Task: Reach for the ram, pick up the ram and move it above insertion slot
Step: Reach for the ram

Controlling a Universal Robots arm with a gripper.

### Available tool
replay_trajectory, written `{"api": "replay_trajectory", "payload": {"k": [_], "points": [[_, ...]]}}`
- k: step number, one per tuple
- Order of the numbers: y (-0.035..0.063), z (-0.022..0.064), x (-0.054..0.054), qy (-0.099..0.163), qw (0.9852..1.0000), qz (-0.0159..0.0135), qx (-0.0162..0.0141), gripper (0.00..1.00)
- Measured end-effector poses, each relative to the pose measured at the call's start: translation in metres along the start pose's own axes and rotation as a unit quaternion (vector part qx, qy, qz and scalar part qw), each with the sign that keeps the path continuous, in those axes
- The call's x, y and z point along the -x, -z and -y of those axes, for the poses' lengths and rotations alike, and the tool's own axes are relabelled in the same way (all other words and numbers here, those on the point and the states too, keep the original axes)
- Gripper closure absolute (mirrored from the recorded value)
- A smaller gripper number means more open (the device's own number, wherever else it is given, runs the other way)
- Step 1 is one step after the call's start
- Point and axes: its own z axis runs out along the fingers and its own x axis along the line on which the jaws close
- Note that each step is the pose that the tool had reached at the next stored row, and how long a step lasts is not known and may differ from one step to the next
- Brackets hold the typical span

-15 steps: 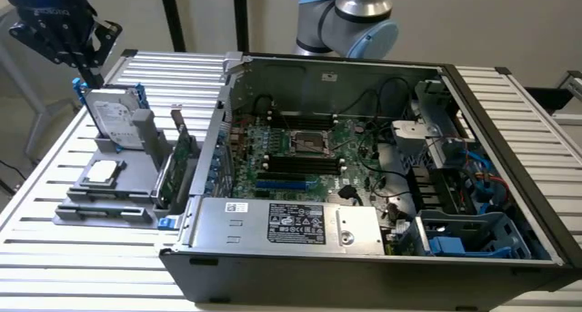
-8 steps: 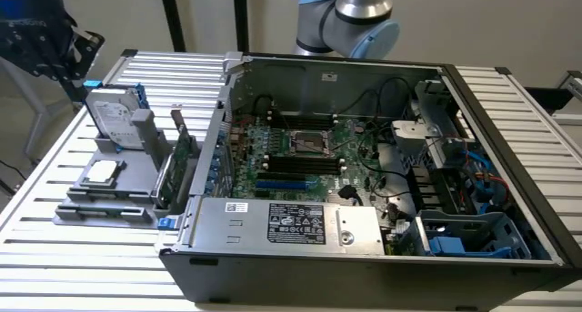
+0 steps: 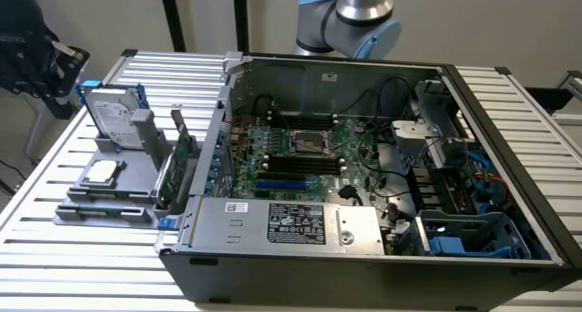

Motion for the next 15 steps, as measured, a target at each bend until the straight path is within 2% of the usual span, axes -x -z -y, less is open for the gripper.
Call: {"api": "replay_trajectory", "payload": {"k": [3,4,10,15], "points": [[0.0004,0.0132,0.0,0.0,1.0,-0.0001,0.0,0.89],[0.0004,0.0147,0.0,0.0,1.0,0.0,0.0,0.89],[0.0002,0.015,0.0,0.001,1.0,-0.0001,0.0,0.89],[-0.0033,0.0151,0.0,0.04,0.9992,-0.0016,0.0,0.89]]}}
